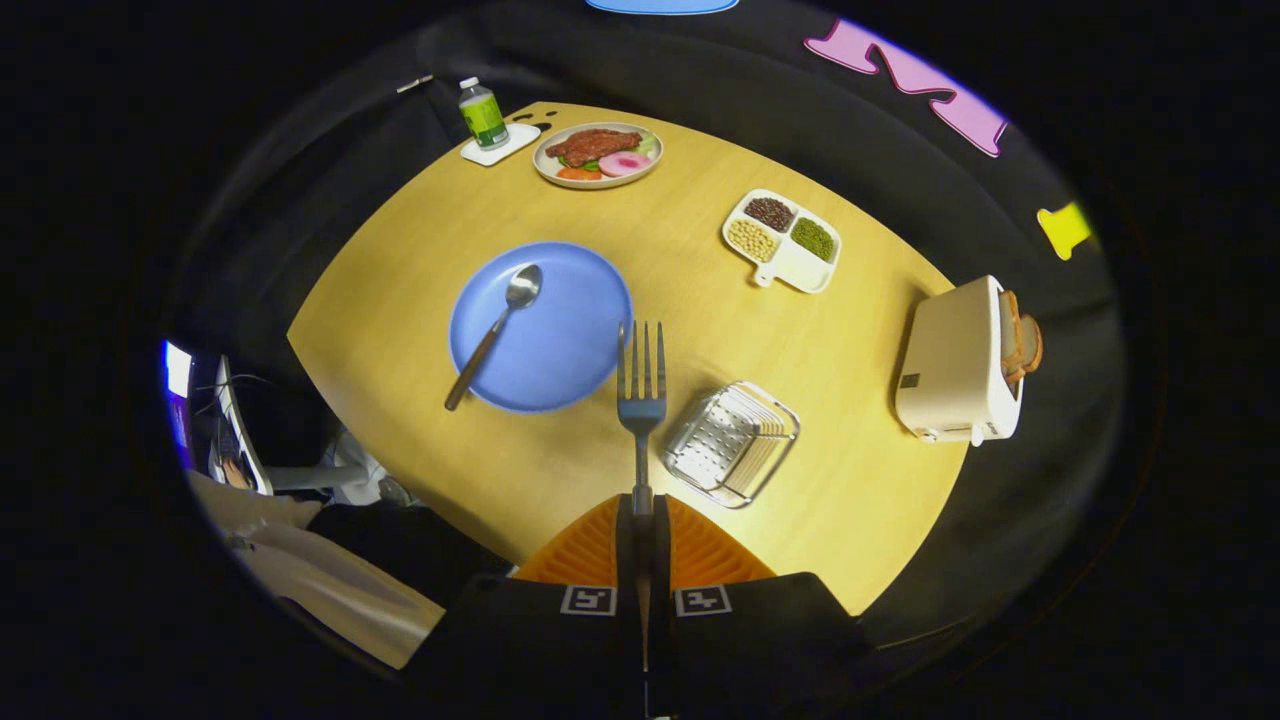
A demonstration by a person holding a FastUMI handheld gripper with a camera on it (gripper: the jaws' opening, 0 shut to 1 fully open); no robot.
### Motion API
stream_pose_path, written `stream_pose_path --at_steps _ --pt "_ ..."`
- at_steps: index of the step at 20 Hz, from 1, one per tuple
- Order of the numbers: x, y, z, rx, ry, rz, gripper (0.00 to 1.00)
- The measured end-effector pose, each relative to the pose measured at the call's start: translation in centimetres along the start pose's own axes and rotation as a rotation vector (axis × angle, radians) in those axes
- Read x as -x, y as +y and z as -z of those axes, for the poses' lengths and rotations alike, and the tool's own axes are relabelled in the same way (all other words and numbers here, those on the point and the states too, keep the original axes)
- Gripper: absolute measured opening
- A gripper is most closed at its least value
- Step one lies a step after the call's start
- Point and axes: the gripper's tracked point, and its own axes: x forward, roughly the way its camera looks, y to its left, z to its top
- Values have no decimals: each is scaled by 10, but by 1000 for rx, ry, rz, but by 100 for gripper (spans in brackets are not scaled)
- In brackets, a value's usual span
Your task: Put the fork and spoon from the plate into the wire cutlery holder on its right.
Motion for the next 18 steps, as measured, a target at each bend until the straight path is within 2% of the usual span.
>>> stream_pose_path --at_steps 3,7,14,18 --pt "-2 -27 22 0 115 -16 7" --pt "-18 -51 29 22 196 -30 7" --pt "-59 -68 34 74 356 -69 8" --pt "-73 -68 26 72 383 -83 9"
